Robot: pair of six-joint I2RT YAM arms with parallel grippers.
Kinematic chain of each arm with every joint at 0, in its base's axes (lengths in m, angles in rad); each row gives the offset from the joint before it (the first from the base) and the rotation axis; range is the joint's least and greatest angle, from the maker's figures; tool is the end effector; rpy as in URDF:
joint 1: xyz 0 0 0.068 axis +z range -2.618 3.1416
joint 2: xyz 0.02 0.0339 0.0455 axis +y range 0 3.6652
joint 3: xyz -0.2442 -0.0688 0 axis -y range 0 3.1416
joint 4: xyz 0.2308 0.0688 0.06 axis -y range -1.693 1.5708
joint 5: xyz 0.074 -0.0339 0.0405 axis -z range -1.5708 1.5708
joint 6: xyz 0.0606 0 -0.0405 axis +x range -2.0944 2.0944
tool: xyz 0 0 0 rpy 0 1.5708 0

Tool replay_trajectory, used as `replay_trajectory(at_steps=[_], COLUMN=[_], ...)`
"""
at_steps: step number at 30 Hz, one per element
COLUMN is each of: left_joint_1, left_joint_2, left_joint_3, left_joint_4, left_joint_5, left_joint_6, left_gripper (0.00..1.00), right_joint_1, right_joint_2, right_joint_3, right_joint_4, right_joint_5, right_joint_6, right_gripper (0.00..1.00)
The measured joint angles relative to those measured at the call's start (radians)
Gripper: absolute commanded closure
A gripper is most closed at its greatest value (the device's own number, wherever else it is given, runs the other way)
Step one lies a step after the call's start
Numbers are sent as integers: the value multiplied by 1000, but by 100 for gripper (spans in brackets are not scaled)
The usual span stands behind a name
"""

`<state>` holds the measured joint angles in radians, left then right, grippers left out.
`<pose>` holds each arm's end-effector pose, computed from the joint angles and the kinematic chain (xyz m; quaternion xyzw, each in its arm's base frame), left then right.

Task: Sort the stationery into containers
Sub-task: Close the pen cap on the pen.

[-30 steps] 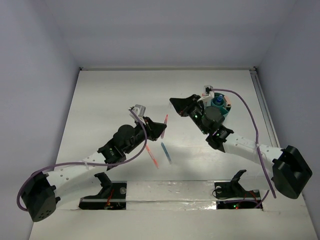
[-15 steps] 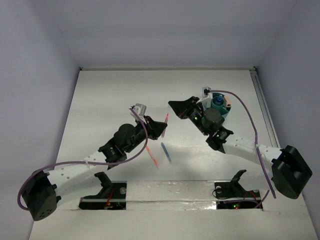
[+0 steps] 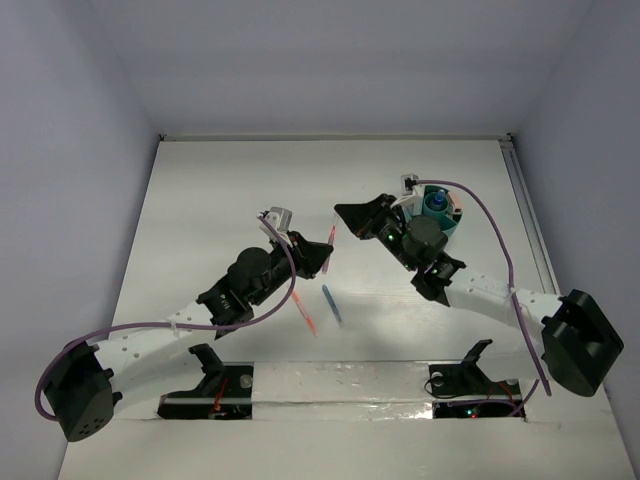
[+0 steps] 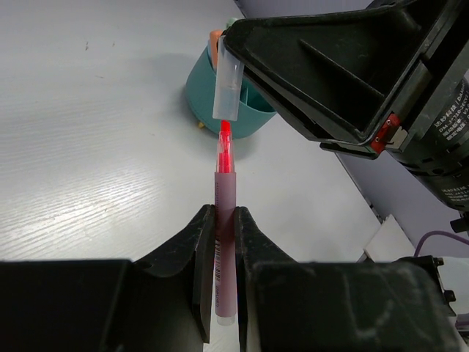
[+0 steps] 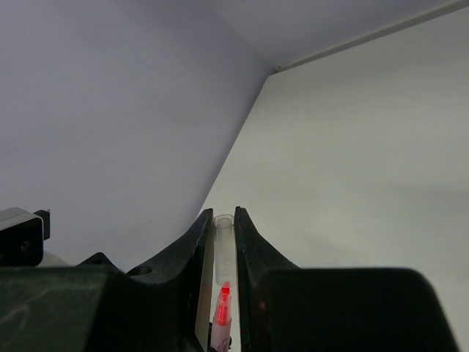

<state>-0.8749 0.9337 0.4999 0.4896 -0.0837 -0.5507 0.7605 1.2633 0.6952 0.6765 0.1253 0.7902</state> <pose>0.1600 -0.1837 0.2747 0.0808 0.6824 -0.4530 0.5680 0.2271 0.2056 0.2872 0.0565 0.6657 0.4902 0.5598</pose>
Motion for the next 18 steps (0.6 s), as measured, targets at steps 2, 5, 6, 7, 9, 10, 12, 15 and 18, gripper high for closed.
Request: replay_trajectory(at_steps=[2, 5, 6, 7, 9, 10, 12, 15, 18], left_joint_1=[0, 0, 0, 0, 0, 0, 0, 0, 0], left_joint_2=[0, 0, 0, 0, 0, 0, 0, 0, 0], left_joint_3=[0, 0, 0, 0, 0, 0, 0, 0, 0], left_joint_4=[0, 0, 0, -2, -5, -8, -14, -19, -19], left_joint_5=[-1, -3, -4, -4, -7, -8, -11, -16, -24], left_joint_6=[1, 3, 4, 4, 4, 4, 4, 5, 6], left_gripper=[100, 100, 100, 100, 100, 100, 100, 100, 100], right_joint_1=[0, 0, 0, 0, 0, 0, 0, 0, 0], right_joint_2=[6, 13, 14, 17, 23, 26, 31, 35, 35], right_joint_3=[0, 0, 0, 0, 0, 0, 0, 0, 0], right_joint_4=[0, 0, 1, 1, 4, 5, 5, 5, 5], right_joint_5=[-6, -13, -16, -21, -27, -30, -35, -44, -53], right_joint_6=[0, 0, 0, 1, 2, 3, 5, 8, 13], right_gripper=[100, 100, 100, 100, 100, 100, 100, 100, 100])
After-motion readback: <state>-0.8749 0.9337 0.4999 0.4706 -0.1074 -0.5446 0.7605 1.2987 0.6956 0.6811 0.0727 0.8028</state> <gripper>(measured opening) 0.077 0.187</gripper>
